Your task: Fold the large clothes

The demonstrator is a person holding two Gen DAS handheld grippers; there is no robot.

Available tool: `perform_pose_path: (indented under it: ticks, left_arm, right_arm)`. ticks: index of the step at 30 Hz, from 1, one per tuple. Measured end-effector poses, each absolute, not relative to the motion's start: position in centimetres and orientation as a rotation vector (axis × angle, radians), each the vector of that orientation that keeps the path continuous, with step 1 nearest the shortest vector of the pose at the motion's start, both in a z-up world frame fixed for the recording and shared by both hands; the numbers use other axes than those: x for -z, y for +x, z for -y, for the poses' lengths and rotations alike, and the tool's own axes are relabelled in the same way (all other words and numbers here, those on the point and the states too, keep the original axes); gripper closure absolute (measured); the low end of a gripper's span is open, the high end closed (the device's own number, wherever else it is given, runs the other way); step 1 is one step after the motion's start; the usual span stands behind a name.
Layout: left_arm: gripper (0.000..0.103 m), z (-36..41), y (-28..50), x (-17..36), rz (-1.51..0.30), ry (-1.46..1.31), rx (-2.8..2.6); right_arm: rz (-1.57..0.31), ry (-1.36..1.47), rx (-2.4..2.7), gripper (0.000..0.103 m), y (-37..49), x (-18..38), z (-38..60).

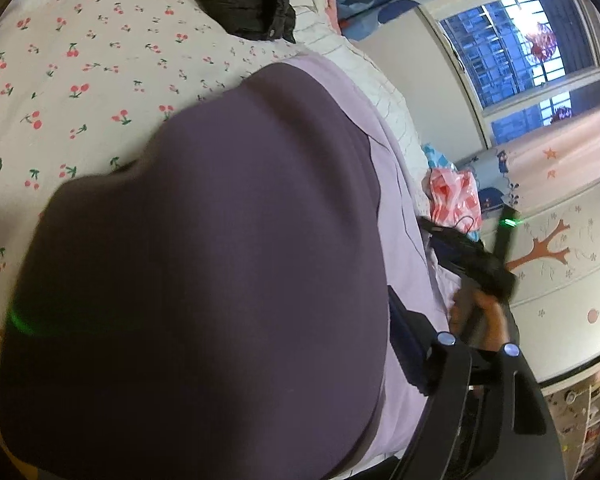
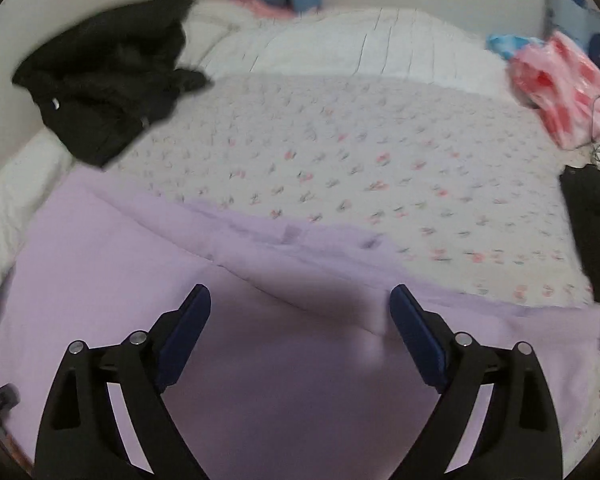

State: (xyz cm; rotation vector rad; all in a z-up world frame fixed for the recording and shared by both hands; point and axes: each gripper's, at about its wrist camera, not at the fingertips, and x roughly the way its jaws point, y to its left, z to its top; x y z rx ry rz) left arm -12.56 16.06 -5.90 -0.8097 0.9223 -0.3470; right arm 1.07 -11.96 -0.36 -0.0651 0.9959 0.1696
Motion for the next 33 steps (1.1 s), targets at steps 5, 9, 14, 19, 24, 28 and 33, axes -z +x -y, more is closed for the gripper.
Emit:
perform_pose_path:
  ticks: [5, 9, 14, 19, 24, 28, 33]
  left_arm:
    - [0.024, -16.1, -12.6, 5.4, -0.916, -0.805, 0.327]
    - [0.024, -17.0, -12.9, 5.8, -0.906, -0.822, 0.322]
    - [0.022, -16.8, -13.1, 6.0, -0.906, -0.855, 0.303]
    - [0.022, -16.0, -13.4, 5.0, -0.905, -0.811, 0.270]
    - [0.022, -16.1, -13.5, 4.9, -0.894, -0.772, 0.241]
    - [0.022, -15.7, -13.7, 4.5, -0.888, -0.745, 0.219]
    - [0.022, -16.1, -13.3, 4.8, -0.892, -0.758, 0.226]
  right_arm:
    - [-1.032, -0.058, -0.162, 0.009, 1.1, 1.5, 10.9]
    - [-0.916, -0.045, -0.251, 0.010, -6.5, -3.5, 11.3]
    - [-1.006, -0.098, -0.216, 0.006, -11.0, 1.6, 11.8]
    - [-0.930, -0.014, -0.237, 0.006, -13.7, -0.2, 12.6]
    - [-0.909, 0.005, -0.197, 0.006, -17.9, -0.4, 14.6]
    - [-0.852, 0.033, -0.190, 0.006, -20.1, -1.3, 15.0]
    - [-0.865, -0.013, -0.113, 0.006, -21.1, -0.7, 15.0]
